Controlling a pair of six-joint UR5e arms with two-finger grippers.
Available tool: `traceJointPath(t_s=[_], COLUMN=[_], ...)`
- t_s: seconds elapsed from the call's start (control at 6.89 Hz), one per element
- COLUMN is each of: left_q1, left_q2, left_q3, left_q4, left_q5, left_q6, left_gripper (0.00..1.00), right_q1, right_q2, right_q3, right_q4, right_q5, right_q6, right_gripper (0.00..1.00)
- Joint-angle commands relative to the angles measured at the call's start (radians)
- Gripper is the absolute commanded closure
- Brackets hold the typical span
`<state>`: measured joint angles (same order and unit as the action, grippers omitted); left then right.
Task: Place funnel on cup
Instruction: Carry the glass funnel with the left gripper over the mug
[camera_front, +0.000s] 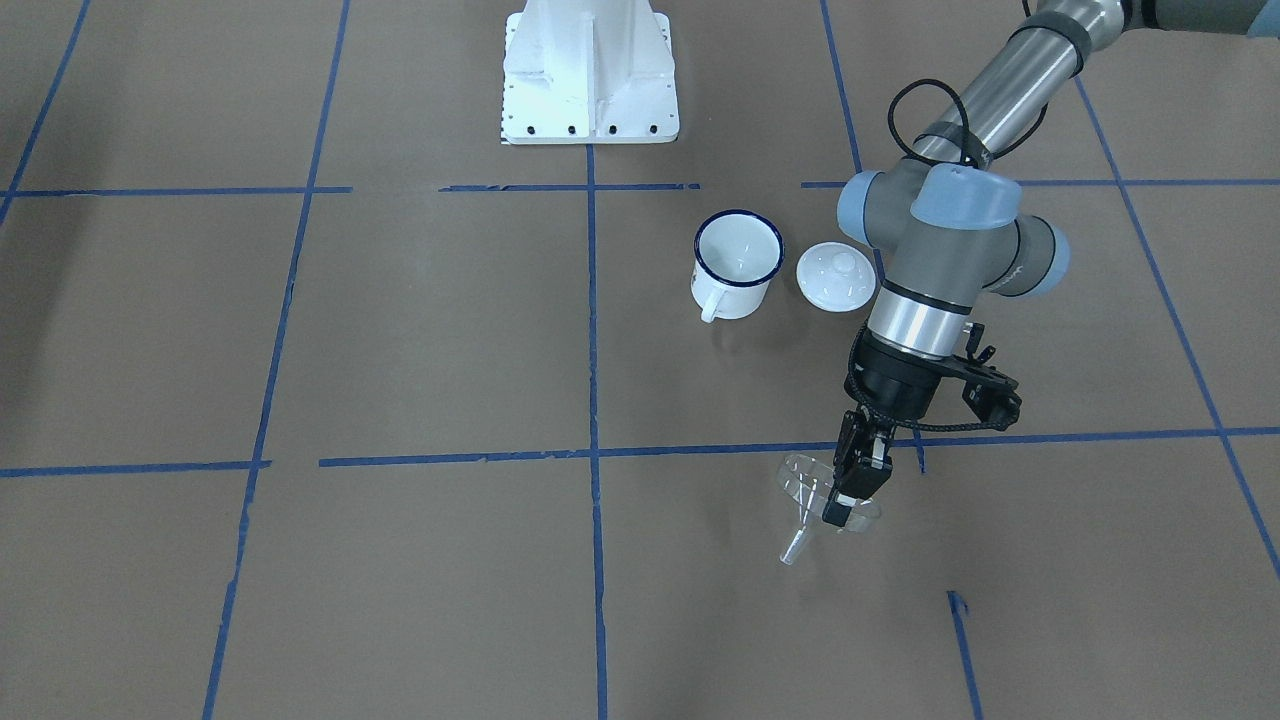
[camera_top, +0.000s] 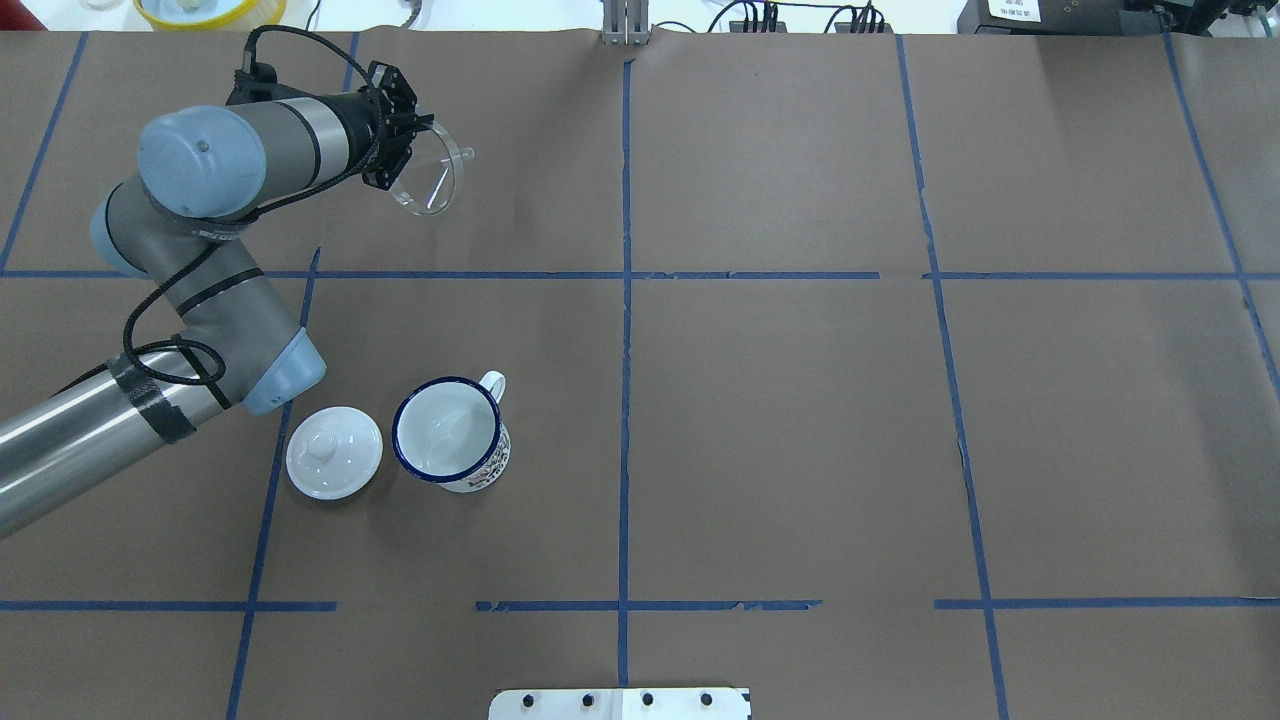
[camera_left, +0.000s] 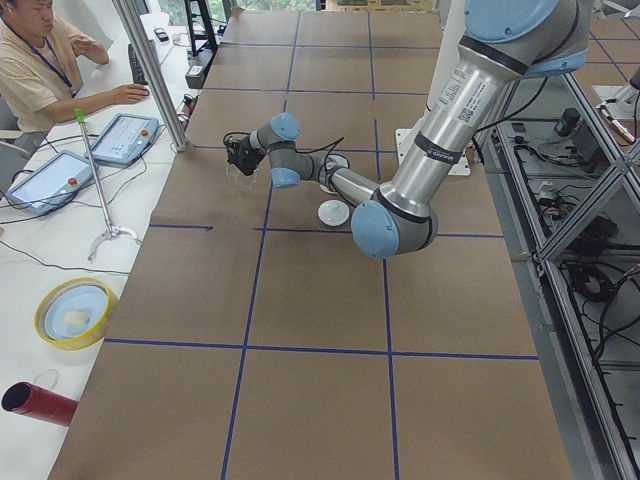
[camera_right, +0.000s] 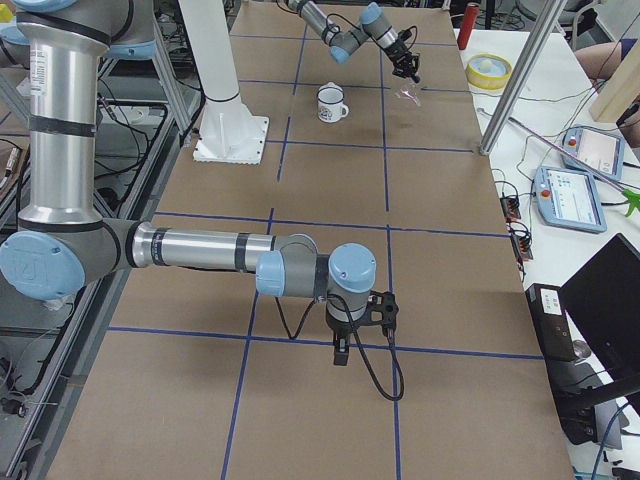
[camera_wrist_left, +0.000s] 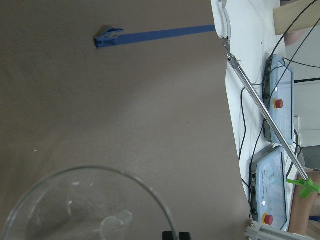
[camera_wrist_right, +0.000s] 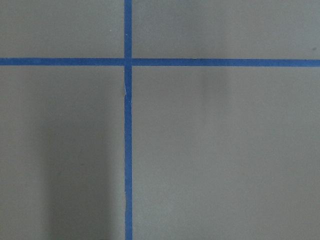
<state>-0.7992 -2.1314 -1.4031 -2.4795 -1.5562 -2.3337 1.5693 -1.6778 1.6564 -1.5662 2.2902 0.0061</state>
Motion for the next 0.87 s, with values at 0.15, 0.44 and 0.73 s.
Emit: traceJointPath(t_s=[0.15,0.44,0.73], left_q1=[0.002,0.017,0.098], left_q2=[0.036,0.021,-0.045], left_q3=[-0.404,-0.564,-0.593], left_q4=[0.497,0.875,1.16], left_q5=[-0.126,-0.282,-0.308], left_q6=[0.132,0.268,0.283], left_gripper=[1.0,1.0,1.0], right_q1=[0.0,0.0,0.0], right_q2=[0.0,0.0,0.0], right_q3=[0.0,0.0,0.0], right_q4=[0.0,0.0,0.0], right_q5=[0.0,0.0,0.0], right_q6=[0.0,0.0,0.0], right_gripper=[0.0,0.0,0.0])
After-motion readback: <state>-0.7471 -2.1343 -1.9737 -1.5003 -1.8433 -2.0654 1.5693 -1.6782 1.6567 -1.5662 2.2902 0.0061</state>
